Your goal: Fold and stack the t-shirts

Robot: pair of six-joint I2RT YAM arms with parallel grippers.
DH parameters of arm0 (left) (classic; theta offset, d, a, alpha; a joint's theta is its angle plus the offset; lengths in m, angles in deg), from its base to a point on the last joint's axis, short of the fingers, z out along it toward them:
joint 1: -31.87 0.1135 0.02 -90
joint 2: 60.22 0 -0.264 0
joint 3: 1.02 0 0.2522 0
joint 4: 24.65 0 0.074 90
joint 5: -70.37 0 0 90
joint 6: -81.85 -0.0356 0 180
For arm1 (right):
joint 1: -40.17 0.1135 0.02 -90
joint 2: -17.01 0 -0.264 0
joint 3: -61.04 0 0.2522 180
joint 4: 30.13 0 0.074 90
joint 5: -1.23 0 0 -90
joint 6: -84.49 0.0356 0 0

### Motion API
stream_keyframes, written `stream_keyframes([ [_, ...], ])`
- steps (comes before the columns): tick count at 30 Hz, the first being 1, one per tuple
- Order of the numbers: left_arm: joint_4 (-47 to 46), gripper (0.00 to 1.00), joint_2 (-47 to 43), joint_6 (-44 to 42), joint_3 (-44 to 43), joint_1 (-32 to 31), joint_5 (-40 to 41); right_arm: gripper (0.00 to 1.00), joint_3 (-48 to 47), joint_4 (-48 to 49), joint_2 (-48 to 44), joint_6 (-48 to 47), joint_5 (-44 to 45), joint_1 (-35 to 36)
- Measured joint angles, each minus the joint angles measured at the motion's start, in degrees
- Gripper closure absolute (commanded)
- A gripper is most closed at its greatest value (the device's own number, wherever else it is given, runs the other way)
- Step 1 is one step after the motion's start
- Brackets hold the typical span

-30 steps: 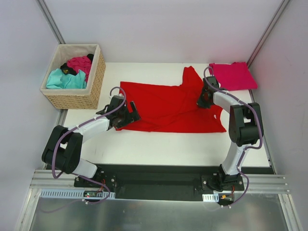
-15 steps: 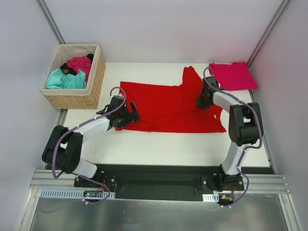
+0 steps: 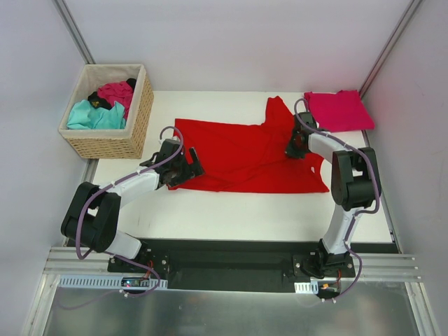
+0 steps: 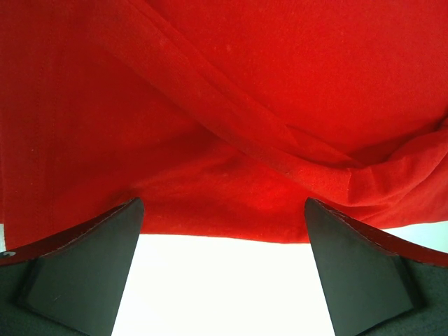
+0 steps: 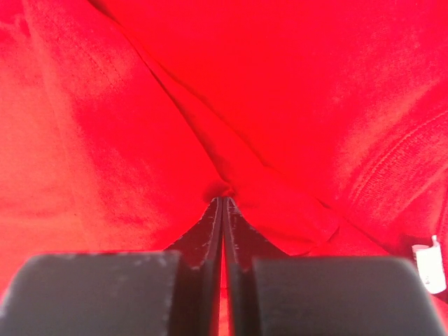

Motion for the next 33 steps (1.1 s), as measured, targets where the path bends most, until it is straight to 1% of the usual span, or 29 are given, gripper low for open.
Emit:
stream_keyframes([
  [9, 0.0, 0.01, 0.0, 0.0, 0.0, 0.0, 0.0, 0.99, -0.4, -0.1, 0.3, -0.1, 0.4, 0.6],
  [14, 0.0, 0.01, 0.0, 0.0, 0.0, 0.0, 0.0, 0.99, -1.8, -1.3, 0.3, -0.7, 1.3, 2.1],
  [23, 0.0, 0.01, 0.0, 0.0, 0.0, 0.0, 0.0, 0.99, -15.5, -4.2, -0.1, -2.3, 1.9, 7.6],
  [28, 0.0, 0.01, 0.0, 0.0, 0.0, 0.0, 0.0, 0.99, -21.0, -5.2, 0.3, -2.8, 1.6, 9.4],
  [31, 0.0, 0.01, 0.0, -0.2, 0.0, 0.0, 0.1, 0.99, -24.1, -4.7, 2.4, -2.9, 1.1, 10.4],
  [32, 0.0, 0.01, 0.0, -0.3, 0.0, 0.0, 0.1, 0.9, -24.7, -4.3, 3.2, -3.0, 0.7, 10.7],
  [33, 0.0, 0.01, 0.0, -0.4, 0.0, 0.0, 0.1, 0.57, -25.5, -3.7, 4.7, -3.0, -0.3, 11.1],
])
